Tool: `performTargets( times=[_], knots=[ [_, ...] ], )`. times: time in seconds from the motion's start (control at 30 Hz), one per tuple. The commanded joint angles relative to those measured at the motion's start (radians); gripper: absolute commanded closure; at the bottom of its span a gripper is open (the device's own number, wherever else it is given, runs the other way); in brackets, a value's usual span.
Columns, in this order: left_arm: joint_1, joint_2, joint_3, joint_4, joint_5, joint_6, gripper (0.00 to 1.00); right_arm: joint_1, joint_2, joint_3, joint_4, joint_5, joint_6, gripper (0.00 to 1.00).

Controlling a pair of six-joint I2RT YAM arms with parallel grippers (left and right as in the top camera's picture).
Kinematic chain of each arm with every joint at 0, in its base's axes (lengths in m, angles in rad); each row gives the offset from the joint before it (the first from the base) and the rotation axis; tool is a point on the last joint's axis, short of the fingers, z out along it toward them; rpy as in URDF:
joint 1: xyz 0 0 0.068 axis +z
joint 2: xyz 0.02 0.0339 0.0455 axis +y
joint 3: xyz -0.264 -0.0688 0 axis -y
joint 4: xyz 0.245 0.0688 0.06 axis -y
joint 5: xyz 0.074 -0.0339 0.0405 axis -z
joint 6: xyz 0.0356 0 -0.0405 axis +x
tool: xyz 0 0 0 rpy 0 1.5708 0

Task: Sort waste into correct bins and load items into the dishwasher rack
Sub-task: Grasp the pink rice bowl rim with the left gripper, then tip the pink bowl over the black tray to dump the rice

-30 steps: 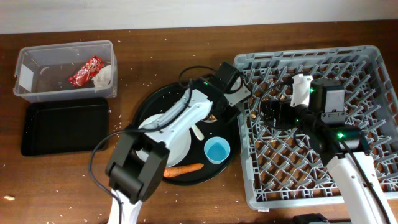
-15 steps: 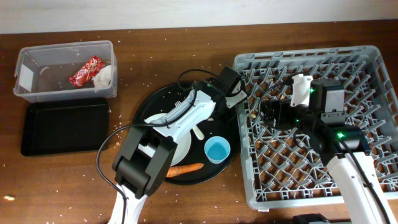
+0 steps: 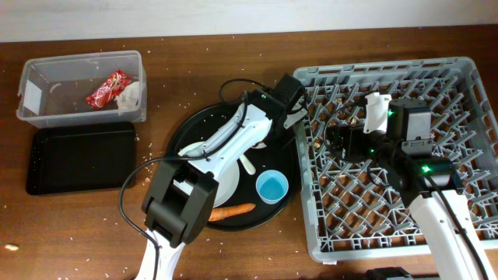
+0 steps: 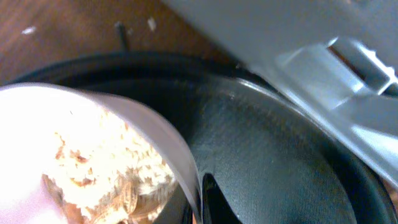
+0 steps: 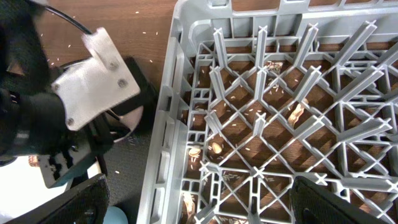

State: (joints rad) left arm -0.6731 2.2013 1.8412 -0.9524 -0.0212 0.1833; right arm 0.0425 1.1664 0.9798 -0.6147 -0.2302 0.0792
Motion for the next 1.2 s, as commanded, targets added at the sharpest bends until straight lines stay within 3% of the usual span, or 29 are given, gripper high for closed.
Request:
performTargets(
  times=[0.0, 0.2, 0.37, 0.67, 0.93, 1.17],
  knots=[
    [0.002, 0.003, 0.113, -0.077, -0.078, -0.042, 0.99, -0.005, 0.002, 0.015, 0.001, 0.006, 0.006, 0.08],
    [0.048, 0.003, 0.296, -0.278, -0.108, -0.112, 0.99, -0.005, 0.002, 0.015, 0.0, 0.005, 0.006, 0.08],
    [0.183, -0.006, 0.454, -0.555, -0.107, -0.2, 1.0, -0.005, 0.002, 0.015, 0.0, 0.005, 0.006, 0.08],
    [0.497, -0.142, 0.463, -0.736, -0.042, -0.224, 0.99, -0.005, 0.002, 0.015, 0.0, 0.005, 0.006, 0.08],
    [0.787, -0.151, 0.388, -0.736, 0.189, -0.074, 0.99, -0.005, 0.002, 0.015, -0.003, 0.005, 0.006, 0.08],
    [1.007, -0.153, 0.16, -0.648, 0.452, 0.12, 0.99, -0.005, 0.002, 0.015, -0.011, 0.006, 0.006, 0.08]
  ],
)
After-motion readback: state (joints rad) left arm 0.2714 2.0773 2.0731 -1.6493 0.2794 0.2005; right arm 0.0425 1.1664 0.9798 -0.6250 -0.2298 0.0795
